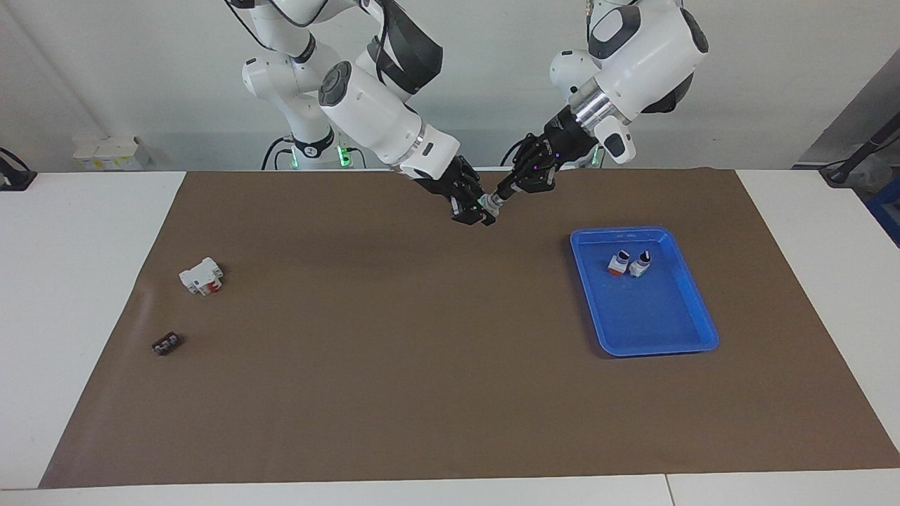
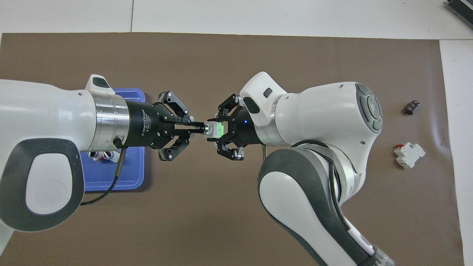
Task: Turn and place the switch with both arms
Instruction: 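Open the right gripper and withdraw it while the left gripper holds the switch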
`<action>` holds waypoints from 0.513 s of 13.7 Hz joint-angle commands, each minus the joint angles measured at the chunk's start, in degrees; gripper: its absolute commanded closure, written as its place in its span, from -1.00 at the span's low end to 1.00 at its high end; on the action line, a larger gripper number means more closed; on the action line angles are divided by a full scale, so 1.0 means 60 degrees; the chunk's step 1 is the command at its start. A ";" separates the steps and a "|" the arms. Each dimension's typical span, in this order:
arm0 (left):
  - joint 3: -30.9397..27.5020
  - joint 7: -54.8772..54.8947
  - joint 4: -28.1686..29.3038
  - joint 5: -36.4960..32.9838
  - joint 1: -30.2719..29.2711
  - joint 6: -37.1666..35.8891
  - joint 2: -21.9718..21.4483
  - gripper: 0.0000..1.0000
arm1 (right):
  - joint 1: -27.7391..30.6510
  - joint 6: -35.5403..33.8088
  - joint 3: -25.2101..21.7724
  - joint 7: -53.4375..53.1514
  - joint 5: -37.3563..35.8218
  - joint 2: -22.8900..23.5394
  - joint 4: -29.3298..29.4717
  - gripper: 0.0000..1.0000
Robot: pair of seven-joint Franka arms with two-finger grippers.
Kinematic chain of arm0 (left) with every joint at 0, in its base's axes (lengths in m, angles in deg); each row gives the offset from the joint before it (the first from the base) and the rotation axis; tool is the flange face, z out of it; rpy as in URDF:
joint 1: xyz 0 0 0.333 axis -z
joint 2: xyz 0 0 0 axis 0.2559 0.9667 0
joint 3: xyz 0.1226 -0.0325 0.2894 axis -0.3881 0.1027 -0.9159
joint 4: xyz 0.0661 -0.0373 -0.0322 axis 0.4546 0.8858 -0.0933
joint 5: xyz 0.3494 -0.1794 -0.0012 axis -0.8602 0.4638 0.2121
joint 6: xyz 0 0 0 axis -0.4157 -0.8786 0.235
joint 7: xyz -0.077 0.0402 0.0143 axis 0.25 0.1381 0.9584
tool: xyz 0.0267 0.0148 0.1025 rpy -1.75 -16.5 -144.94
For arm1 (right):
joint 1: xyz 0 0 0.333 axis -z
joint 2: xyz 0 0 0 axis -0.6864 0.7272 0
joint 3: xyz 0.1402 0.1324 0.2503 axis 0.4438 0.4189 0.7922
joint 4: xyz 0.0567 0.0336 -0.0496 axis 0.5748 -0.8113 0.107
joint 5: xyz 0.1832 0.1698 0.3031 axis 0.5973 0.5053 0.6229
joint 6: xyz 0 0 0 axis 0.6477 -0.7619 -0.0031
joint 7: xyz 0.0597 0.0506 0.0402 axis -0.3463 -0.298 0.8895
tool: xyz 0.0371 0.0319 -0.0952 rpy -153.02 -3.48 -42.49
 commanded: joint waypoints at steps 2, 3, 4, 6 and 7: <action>0.0031 -0.0769 -0.0092 0.0240 -0.0170 0.0247 -0.0090 1.00 | -0.0047 0.0023 0.0132 -0.0364 -0.0343 -0.0035 -0.0161 1.00; 0.0031 -0.1047 -0.0077 0.0226 -0.0374 0.0116 -0.0090 1.00 | -0.0047 0.0008 0.0132 -0.0364 -0.0343 -0.0049 -0.0161 1.00; 0.0017 -0.1137 -0.0150 0.0182 -0.0419 0.0071 -0.0075 1.00 | -0.0033 0.0008 0.0132 -0.0364 -0.0343 -0.0108 -0.0175 1.00; 0.0031 -0.1327 -0.0092 0.0138 -0.0434 0.0071 -0.0090 1.00 | -0.0033 0.0023 0.0132 -0.0379 -0.0343 -0.0108 -0.0175 1.00; 0.0031 -0.1328 -0.0077 0.0138 -0.0434 0.0042 -0.0104 1.00 | -0.0033 0.0008 0.0132 -0.0379 -0.0343 -0.0108 -0.0175 1.00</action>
